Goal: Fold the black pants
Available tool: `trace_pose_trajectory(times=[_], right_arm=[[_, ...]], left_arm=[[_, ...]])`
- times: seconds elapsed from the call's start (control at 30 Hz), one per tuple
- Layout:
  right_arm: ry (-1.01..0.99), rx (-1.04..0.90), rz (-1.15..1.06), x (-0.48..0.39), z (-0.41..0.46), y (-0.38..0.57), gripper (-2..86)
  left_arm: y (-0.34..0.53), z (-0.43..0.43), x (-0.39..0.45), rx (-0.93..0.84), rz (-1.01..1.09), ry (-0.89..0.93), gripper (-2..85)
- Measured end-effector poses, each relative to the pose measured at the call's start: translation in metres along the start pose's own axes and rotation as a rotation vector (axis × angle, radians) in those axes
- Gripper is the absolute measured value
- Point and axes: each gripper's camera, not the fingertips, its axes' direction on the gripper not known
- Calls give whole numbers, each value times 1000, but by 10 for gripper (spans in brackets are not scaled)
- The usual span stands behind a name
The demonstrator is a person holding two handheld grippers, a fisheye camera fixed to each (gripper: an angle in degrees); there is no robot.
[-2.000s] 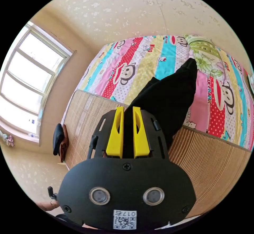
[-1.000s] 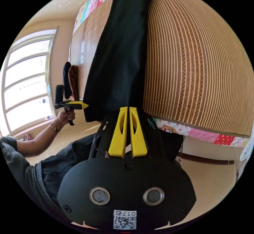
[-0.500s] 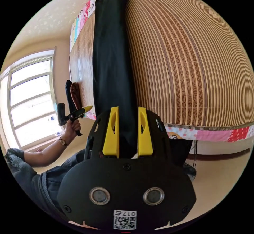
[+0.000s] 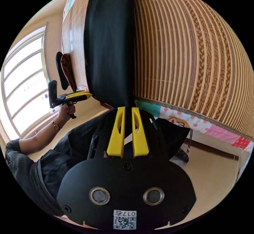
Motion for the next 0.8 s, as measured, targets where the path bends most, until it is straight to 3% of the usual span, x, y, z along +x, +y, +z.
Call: trace_pose_trajectory(times=[0.13,0.27,0.43,0.57,0.67,0.8], right_arm=[[-187,190,15,46,-38,3,94],[-299,317,4,102,-68,-34,121],[-502,256,-120,131,-69,-94,114],[-535,225,-136,139,-64,-109,57],[-633,252,-221,140,-72,-83,37],[-758,295,-366,135,-91,-20,30]], left_arm=[[9,-34,-5,147,-48,97,74],[-44,-63,-24,257,-51,302,126],[-130,-80,-19,296,14,352,126],[-174,-78,6,193,33,302,58],[-161,-90,19,157,111,407,48],[-87,-147,33,244,243,537,42]])
